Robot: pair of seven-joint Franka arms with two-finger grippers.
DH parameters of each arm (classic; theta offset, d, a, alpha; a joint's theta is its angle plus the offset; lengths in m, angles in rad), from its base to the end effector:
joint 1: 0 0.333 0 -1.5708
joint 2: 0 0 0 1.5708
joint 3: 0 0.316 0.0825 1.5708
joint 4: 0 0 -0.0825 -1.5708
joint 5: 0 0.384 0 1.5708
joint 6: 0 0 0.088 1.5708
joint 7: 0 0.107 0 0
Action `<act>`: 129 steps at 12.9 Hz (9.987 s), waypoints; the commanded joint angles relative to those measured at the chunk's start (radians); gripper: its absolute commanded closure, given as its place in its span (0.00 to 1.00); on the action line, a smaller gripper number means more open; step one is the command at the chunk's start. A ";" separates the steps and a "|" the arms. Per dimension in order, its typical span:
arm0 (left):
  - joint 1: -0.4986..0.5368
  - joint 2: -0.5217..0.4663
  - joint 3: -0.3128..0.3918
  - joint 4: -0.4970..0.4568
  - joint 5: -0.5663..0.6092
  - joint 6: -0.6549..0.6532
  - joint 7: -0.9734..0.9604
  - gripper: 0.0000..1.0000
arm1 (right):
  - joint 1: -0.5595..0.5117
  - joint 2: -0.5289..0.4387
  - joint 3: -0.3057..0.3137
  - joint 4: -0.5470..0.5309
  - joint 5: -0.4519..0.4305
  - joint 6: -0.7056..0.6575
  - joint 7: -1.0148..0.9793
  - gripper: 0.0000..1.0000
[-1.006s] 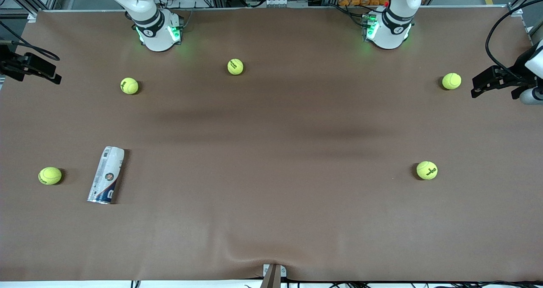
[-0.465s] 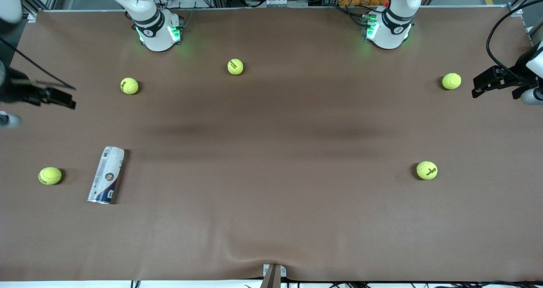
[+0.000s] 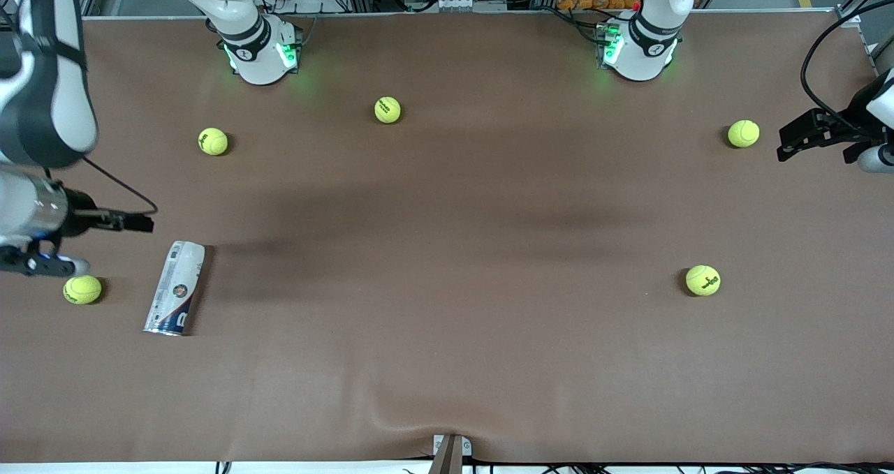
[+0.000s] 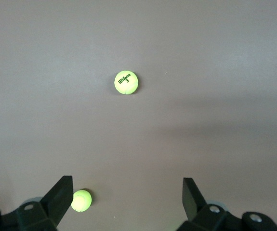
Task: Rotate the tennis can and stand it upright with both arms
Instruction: 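Reach the right gripper down to the lying tennis can, then close the right gripper around the middle of the tennis can, then carry the can with the right gripper toward the table centre, then release the can with the right gripper while the left gripper approaches, then reach the left gripper to the can's open end and grasp it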
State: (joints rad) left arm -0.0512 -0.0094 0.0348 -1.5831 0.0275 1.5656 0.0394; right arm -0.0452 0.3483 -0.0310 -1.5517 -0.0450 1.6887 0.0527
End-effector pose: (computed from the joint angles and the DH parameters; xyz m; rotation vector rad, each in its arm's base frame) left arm 0.5509 -0.0060 0.6235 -3.1133 0.0868 0.0131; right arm 0.6371 -0.0507 0.4329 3.0668 -0.1814 -0.3266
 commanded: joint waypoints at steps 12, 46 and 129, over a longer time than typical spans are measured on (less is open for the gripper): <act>0.007 0.002 0.000 0.011 -0.003 -0.016 0.027 0.00 | -0.096 0.400 0.016 0.018 0.007 0.407 -0.174 0.00; 0.013 0.028 0.005 0.005 -0.008 -0.016 0.031 0.00 | 0.491 0.417 0.318 0.045 -0.395 0.586 -0.726 0.24; -0.332 0.944 -0.090 -0.009 -1.805 0.422 0.622 0.63 | 0.025 -0.351 -0.027 0.087 0.071 -0.251 -0.057 0.00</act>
State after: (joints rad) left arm -0.3716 0.9241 -0.0576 -1.6078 -1.7444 1.9796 0.6374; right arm -0.0047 0.0055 -0.0637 -1.4541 0.0036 1.4303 -0.0101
